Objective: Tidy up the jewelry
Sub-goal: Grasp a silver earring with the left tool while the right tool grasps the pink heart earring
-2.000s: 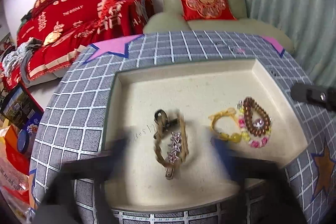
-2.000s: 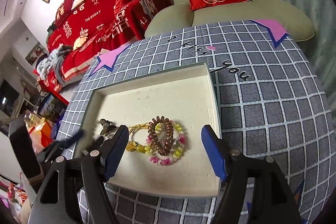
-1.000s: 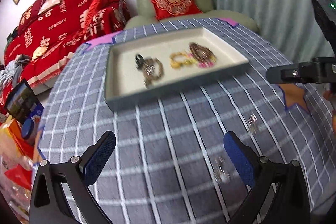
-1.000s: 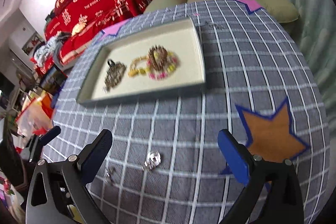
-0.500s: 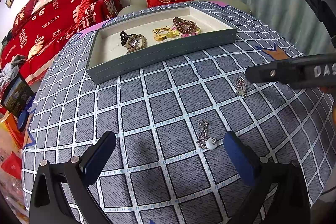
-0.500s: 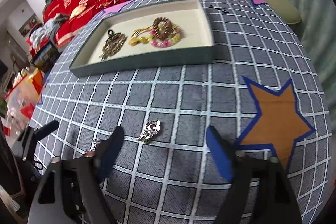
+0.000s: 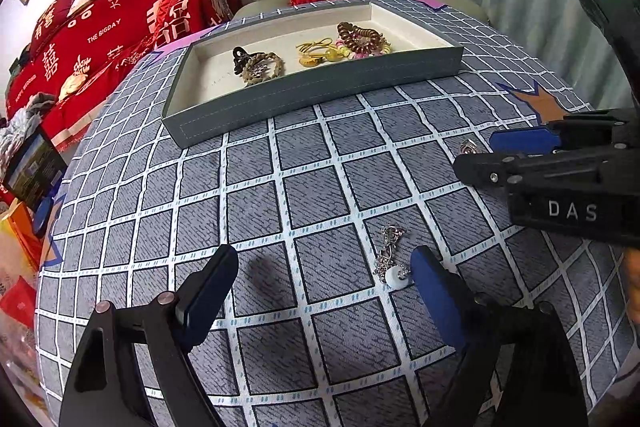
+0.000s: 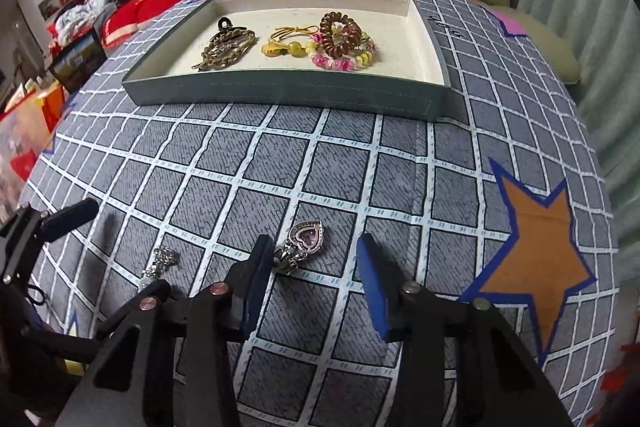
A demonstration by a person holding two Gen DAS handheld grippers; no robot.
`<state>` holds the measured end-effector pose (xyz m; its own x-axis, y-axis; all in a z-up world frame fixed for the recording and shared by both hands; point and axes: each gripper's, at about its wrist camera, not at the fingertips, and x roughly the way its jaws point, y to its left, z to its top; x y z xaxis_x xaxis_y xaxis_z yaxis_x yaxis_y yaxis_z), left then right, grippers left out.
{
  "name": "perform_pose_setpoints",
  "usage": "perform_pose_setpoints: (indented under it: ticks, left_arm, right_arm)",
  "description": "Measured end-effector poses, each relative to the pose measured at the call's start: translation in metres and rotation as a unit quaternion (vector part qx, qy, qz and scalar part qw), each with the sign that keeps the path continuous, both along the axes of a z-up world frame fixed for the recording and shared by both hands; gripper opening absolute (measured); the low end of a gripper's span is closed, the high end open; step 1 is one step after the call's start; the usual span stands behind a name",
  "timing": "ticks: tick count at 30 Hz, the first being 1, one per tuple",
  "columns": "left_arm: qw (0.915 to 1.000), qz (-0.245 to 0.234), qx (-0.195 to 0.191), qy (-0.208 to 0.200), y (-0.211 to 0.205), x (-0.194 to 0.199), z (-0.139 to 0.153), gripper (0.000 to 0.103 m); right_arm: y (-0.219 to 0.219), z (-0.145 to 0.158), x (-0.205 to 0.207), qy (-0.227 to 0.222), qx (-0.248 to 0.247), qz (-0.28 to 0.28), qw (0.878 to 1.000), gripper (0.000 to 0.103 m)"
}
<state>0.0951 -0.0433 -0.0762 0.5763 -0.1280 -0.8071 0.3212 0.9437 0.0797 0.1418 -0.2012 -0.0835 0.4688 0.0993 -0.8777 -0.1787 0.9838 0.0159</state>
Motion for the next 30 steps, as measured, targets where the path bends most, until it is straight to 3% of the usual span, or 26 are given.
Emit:
perform_pose_setpoints:
  ticks: [7,12,13,15,17,30]
  left_arm:
    - [0.9996,-0.026,-0.003,0.003,-0.010,-0.007,0.004,0.064]
    - [0.9992,-0.039,0.002,0.010,-0.015,-0.010,0.005,0.057]
    - [0.9989,-0.045,-0.005,0.015,-0.016,-0.011,0.005,0.045]
    - [0.9984,-0.050,-0.013,0.021,-0.017,-0.012,0.005,0.037]
    - [0.9983,-0.055,-0.010,0.018,-0.020,-0.014,0.005,0.020]
    - [0.9962,-0.032,-0.073,0.036,0.001,-0.015,0.012,0.020]
  right_arm:
    - [0.002,-0.001,-0.004,-0.007,-0.017,0.008,1.000,0.034]
    - [0.003,-0.001,-0.003,-0.007,-0.016,0.007,1.000,0.024]
    - [0.003,-0.001,-0.004,-0.008,-0.016,0.006,1.000,0.022]
    - [0.002,0.000,-0.005,-0.009,-0.013,0.004,1.000,0.016]
    - [0.000,0.000,-0.006,-0.009,-0.005,-0.002,1.000,0.016]
    - [-0.031,0.012,-0.016,-0.013,0.068,-0.031,0.997,0.016]
